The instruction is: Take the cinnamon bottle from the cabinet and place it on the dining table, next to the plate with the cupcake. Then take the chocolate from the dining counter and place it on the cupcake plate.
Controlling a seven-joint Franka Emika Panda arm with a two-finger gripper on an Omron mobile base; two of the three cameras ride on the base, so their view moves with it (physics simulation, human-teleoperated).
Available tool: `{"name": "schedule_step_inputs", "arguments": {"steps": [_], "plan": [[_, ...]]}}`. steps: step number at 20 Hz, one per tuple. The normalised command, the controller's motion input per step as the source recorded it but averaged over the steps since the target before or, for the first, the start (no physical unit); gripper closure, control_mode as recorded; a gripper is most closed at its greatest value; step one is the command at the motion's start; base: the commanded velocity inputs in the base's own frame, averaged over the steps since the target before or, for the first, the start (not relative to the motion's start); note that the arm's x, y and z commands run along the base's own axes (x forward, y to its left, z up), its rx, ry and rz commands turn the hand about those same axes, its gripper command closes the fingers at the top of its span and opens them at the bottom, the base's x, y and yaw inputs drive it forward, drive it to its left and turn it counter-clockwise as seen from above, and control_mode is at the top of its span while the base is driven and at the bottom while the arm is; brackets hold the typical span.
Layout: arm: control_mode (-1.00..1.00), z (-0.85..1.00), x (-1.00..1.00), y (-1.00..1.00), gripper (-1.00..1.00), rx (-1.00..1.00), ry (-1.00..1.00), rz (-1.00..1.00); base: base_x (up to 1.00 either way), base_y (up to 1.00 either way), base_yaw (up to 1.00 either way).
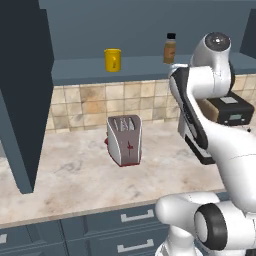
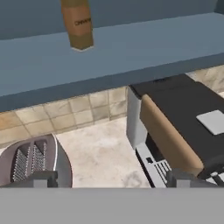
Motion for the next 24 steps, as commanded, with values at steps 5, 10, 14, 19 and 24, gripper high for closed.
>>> {"name": "schedule_step_inputs", "arguments": {"steps": [5,10,14,19,24], "plan": [[-1.00,0.86,0.66,-0.04,-1.00,0.00,-0.22,-0.04,0.00,0.00,0.00],[-1.00,0.17,0.73,-0.20,-1.00,0.01,-0.04,0.00,0.00,0.00,0.00],[-1.00,0.00,0.84,-0.12,-1.00,0.01,0.00,0.06,0.00,0.00,0.00],[-1.00,0.00,0.83,0.00,-1.00,0.00,0.03,0.07,0.00,0.00,0.00],[-1.00,0.00,0.57,-0.01,-1.00,0.00,0.02,0.02,0.00,0.00,0.00]]}}
